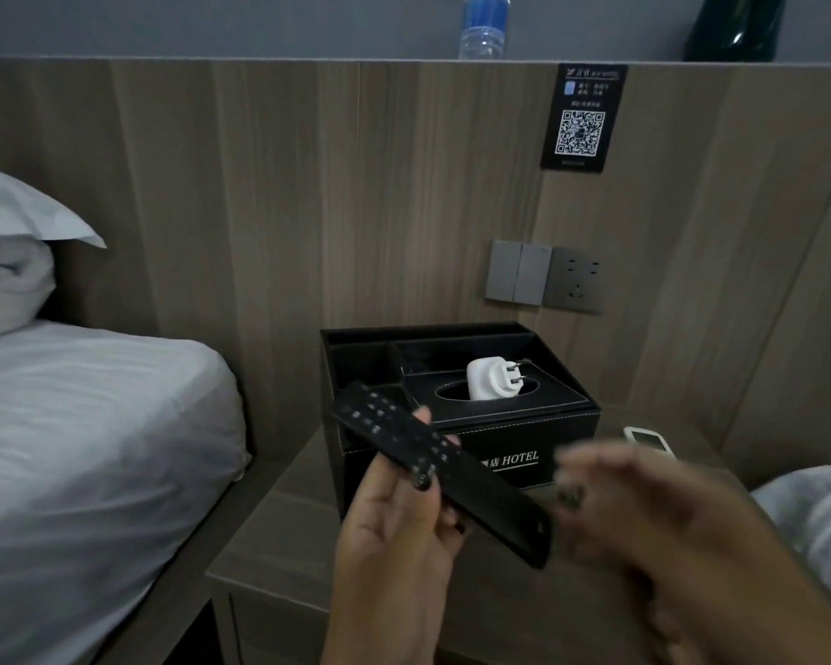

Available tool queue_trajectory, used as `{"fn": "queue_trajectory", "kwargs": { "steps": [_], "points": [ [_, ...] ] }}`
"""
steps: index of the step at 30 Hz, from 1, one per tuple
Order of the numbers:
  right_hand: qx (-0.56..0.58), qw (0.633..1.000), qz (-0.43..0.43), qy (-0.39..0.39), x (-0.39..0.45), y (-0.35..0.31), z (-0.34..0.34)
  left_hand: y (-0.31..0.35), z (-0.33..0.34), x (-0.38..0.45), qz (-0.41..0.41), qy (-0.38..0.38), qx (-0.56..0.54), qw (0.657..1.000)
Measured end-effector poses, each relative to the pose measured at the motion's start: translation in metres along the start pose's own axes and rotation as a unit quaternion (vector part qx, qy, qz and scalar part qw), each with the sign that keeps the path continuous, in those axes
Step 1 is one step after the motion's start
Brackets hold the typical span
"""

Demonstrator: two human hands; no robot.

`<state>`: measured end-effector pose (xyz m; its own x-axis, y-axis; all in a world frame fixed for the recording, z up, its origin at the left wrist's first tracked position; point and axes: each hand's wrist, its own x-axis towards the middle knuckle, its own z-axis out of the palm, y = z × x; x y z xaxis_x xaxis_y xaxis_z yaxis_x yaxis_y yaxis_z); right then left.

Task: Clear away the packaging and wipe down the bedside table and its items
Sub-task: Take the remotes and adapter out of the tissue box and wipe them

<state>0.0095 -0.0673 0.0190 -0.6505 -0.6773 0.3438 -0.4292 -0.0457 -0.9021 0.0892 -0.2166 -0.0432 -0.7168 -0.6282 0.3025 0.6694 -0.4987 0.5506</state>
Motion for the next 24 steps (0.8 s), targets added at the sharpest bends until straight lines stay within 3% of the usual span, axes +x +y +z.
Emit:
{"fn": "queue_trajectory", "kwargs": {
  "steps": [3, 7, 12, 14, 19, 24],
  "points": [
    [-0.111, 0.987, -0.117, 0.011, 0.068, -0.043, 0.003, 0.026, -0.008, 0.023, 0.062, 0.002, -0.018, 0.998],
    [-0.326, 0.924, -0.165, -0.112, 0.183, -0.060, 0.044, 0.056, -0.018, 0.053, 0.146, 0.001, -0.019, 0.989],
    [-0.468, 0.835, 0.010, -0.290, 0.258, -0.028, 0.095, 0.070, -0.041, 0.081, 0.187, 0.057, 0.039, 0.980],
    [-0.484, 0.809, 0.083, -0.323, 0.271, -0.015, 0.105, 0.068, -0.053, 0.086, 0.186, 0.076, 0.058, 0.978],
    [-0.388, 0.804, 0.230, -0.387, 0.279, 0.002, 0.111, 0.070, -0.071, 0.094, 0.190, 0.077, 0.066, 0.976],
    [-0.362, 0.733, 0.326, -0.474, 0.293, 0.002, 0.113, 0.065, -0.071, 0.100, 0.198, 0.079, 0.052, 0.976]
  ]
}}
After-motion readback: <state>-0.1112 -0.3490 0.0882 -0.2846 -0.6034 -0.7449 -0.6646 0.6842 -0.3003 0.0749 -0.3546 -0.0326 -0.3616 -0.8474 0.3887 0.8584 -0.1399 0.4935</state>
